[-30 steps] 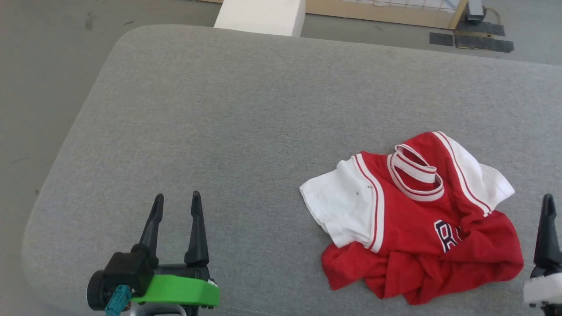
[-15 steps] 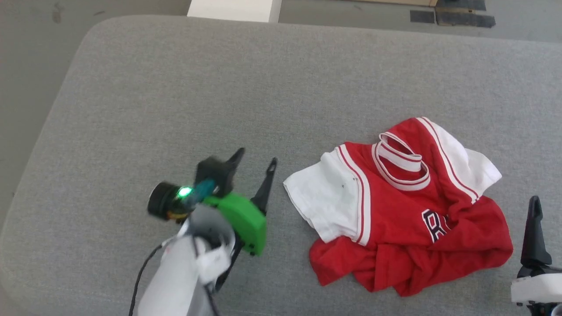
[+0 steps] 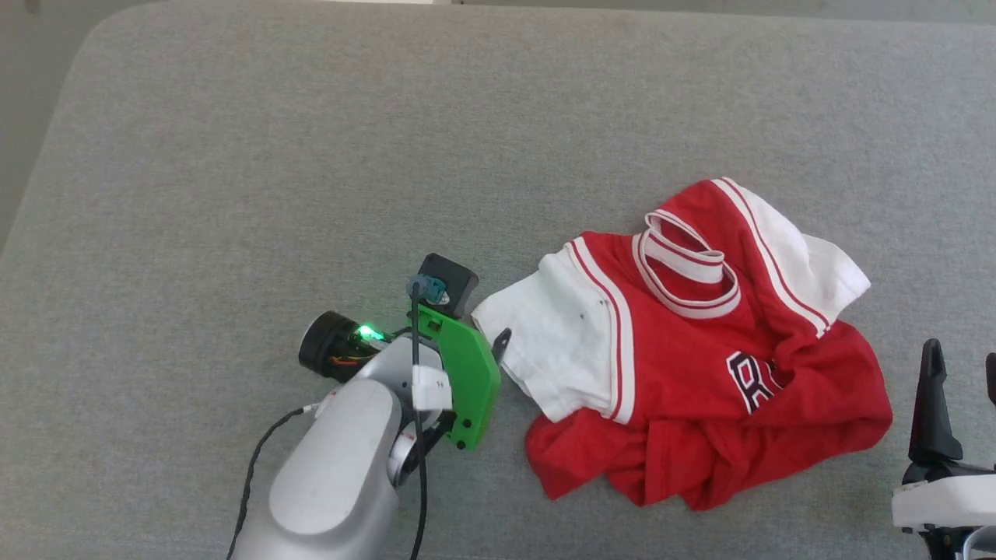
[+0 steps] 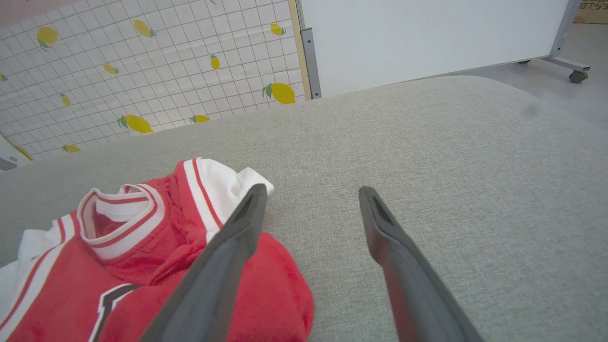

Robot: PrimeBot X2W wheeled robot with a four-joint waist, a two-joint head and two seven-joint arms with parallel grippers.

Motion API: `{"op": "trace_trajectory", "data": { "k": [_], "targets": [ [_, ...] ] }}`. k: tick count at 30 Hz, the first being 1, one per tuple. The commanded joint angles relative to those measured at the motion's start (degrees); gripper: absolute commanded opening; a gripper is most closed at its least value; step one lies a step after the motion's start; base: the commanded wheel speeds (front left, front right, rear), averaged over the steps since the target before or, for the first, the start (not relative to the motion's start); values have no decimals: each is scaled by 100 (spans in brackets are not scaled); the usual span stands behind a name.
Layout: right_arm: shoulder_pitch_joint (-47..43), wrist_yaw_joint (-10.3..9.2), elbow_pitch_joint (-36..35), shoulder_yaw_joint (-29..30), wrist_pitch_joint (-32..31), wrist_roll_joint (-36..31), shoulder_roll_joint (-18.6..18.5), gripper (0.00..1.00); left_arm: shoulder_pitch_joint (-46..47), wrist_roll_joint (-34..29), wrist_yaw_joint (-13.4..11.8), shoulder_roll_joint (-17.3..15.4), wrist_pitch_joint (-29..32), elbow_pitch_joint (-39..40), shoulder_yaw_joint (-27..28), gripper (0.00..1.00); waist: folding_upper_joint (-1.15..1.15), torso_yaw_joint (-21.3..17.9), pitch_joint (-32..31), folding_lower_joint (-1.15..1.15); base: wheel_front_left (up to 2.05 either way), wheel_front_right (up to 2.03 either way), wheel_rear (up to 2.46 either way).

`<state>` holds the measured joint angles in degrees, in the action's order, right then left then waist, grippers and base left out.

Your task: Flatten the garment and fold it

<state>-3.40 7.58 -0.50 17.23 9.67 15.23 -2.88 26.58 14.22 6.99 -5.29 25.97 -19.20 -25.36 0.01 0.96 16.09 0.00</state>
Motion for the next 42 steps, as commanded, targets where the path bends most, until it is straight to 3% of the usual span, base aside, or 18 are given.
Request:
{"op": "trace_trajectory", "data": {
  "k": [1, 8, 9, 14, 20, 25, 28, 34, 38, 42],
  "targets": [
    [118, -9, 27, -20, 53, 47, 0, 100, 129, 61, -40, -39, 82, -79, 2, 100, -1, -70, 78, 0, 0, 0, 0],
    [218, -9, 131, -52, 116, 81, 0, 100, 196, 223, -121, 43, 589, -658, -124, 100, -1, -218, 210, 0, 0, 0, 0],
    [224, -9, 140, -45, 118, 79, 0, 100, 169, 286, -102, 60, 696, -731, -173, 0, -1, -226, 207, 0, 0, 0, 0],
    [268, -9, 215, 19, 132, 53, 1, 100, -11, 712, -3, 130, 1210, -885, -472, 0, -1, -226, 175, 0, 0, 0, 0],
    [263, -9, 316, 72, 142, 3, 1, 100, -31, 765, -89, 148, 221, -713, -352, 0, -1, -34, 27, 0, 0, 0, 0],
    [227, -9, 269, 62, 74, -41, 1, 100, -64, 928, -390, 179, -970, -375, 91, 0, -1, 131, -129, 0, 0, 0, 0],
    [189, -9, 213, 100, 14, -66, 1, 100, -271, 1145, -533, 176, -1388, -23, 407, 0, -1, 202, -204, 0, 0, 0, 0],
    [85, -9, 69, 163, -100, -93, 1, 100, -1214, 1693, -852, -202, -1499, 1036, 1201, 0, -1, 286, -282, 0, 0, 0, 0],
    [21, -9, 18, 235, -153, -103, 1, 100, -2159, 1958, -1214, -580, -1444, 1795, 1850, 0, -1, 332, -296, 0, 0, 0, 0],
    [-22, -9, -20, 336, -227, -136, 1, 100, -2752, 2050, -1311, -752, -1402, 2224, 2073, 0, -1, 444, -292, 0, 0, 0, 0]
  ]
}}
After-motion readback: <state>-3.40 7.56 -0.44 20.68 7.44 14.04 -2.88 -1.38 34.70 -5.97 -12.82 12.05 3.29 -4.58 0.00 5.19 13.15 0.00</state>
